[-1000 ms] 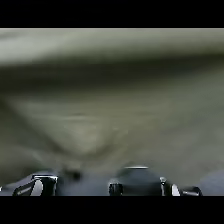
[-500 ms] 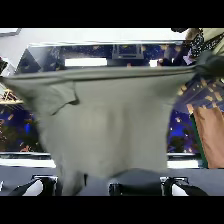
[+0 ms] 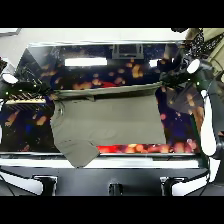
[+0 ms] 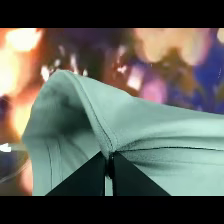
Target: Fold the clothes and pants, and hang the long-sleeved shirts on hangers.
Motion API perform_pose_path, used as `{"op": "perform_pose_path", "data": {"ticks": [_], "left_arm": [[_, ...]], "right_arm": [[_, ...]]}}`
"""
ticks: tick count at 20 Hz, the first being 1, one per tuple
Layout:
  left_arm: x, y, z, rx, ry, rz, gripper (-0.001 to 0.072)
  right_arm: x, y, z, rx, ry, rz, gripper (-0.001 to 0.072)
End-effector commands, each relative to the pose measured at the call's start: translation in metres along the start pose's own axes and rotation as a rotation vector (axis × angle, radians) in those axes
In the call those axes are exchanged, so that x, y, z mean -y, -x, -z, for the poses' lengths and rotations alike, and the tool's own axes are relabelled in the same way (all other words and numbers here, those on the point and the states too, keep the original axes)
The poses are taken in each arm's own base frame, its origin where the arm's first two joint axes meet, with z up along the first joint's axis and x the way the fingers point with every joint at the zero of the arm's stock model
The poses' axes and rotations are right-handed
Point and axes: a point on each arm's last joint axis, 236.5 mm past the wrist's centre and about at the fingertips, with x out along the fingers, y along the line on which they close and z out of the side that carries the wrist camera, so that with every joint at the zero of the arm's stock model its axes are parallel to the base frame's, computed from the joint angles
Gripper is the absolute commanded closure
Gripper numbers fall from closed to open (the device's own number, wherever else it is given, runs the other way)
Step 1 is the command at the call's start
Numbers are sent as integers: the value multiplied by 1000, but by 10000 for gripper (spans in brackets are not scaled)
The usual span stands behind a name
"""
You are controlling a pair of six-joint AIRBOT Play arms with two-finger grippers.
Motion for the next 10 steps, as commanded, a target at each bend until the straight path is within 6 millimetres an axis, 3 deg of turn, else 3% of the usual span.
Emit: {"op": "perform_pose_path", "data": {"ticks": [1,10], "left_arm": [[5,-17,2,-54,-27,14,695],[1,44,76,-382,-6,-113,695]], "right_arm": [[6,-17,4,-15,-23,26,683],[13,12,84,-362,-16,71,682]]}}
